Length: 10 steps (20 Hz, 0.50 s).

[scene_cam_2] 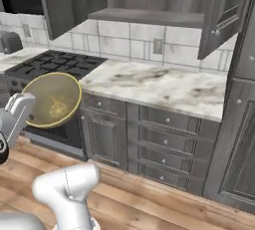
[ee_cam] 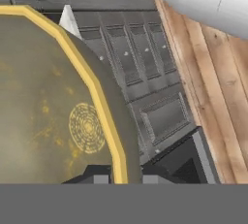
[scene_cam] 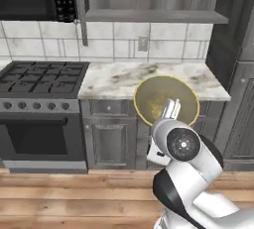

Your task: Move the bowls from the cabinet to the plates on the dining table.

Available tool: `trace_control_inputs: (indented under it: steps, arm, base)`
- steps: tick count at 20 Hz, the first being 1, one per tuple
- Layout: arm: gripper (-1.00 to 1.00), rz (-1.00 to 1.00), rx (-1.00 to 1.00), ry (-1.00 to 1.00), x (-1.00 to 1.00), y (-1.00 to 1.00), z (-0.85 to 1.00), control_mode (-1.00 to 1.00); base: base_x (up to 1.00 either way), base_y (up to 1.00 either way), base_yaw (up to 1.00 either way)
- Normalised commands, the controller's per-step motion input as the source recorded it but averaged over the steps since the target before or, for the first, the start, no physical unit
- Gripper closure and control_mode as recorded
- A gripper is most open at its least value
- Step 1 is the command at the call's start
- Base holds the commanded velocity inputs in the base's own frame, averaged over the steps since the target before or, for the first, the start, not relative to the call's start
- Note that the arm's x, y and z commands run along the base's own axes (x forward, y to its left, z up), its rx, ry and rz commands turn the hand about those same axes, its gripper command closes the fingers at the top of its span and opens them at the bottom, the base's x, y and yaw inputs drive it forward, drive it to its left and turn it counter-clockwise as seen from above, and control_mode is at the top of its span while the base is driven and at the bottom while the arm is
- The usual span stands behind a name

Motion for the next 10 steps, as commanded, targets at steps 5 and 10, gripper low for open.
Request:
trace_control_inputs:
  steps: [5,10]
  arm:
    - [1.0,0.0,0.0,0.0,0.0,0.0,0.0,1.0]
    - [1.0,0.0,0.0,0.0,0.0,0.0,0.0,1.0]
  base:
    - [0.0,0.89,0.66]
    - [0.0,0.93,0.66]
